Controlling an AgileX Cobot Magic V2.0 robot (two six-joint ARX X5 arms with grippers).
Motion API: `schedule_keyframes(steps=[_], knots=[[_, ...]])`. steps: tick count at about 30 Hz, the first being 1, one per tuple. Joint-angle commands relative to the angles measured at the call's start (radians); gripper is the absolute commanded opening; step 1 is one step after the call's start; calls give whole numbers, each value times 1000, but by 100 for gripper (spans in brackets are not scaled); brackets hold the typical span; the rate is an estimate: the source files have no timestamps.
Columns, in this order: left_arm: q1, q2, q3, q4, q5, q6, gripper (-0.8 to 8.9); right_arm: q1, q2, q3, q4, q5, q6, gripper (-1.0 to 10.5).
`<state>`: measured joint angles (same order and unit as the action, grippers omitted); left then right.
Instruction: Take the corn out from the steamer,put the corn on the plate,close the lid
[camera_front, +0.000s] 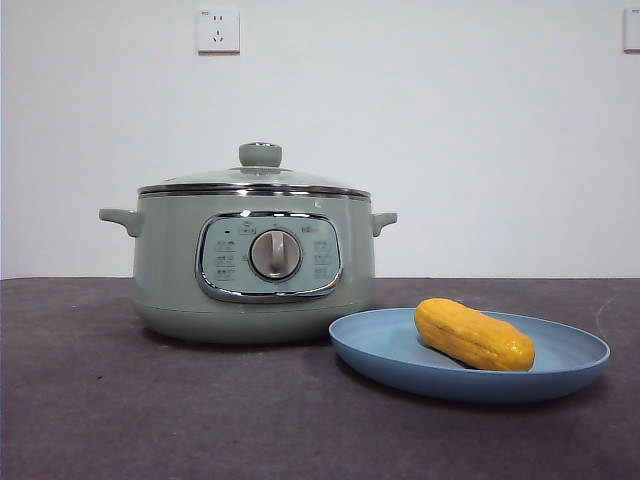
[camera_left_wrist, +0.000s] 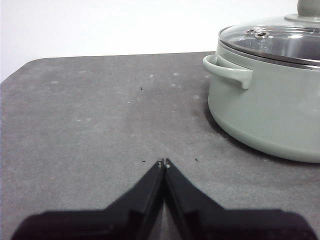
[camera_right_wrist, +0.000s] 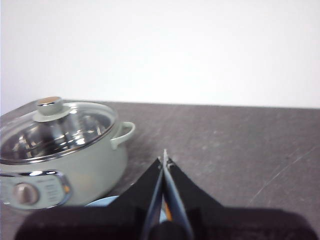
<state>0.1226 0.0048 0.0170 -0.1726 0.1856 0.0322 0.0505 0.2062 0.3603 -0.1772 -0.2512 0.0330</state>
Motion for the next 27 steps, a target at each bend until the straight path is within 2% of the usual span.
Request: schedule_keyframes(steps=[1, 9, 14, 21, 27], knots=[[3, -2, -14, 4, 0, -6, -4, -6, -65, -119, 76, 55, 3, 1], [3, -2, -14, 4, 0, -6, -4, -6, -184, -296, 111, 150, 23, 0], [3, -2, -14, 4, 0, -6, -4, -5, -205, -355, 108, 152, 47, 1], [3, -2, -14, 4, 0, -6, -4, -5, -205, -355, 0, 154, 48, 0], [3, -2, -14, 4, 0, -6, -4, -5, -205, -355, 4, 153, 78, 1]])
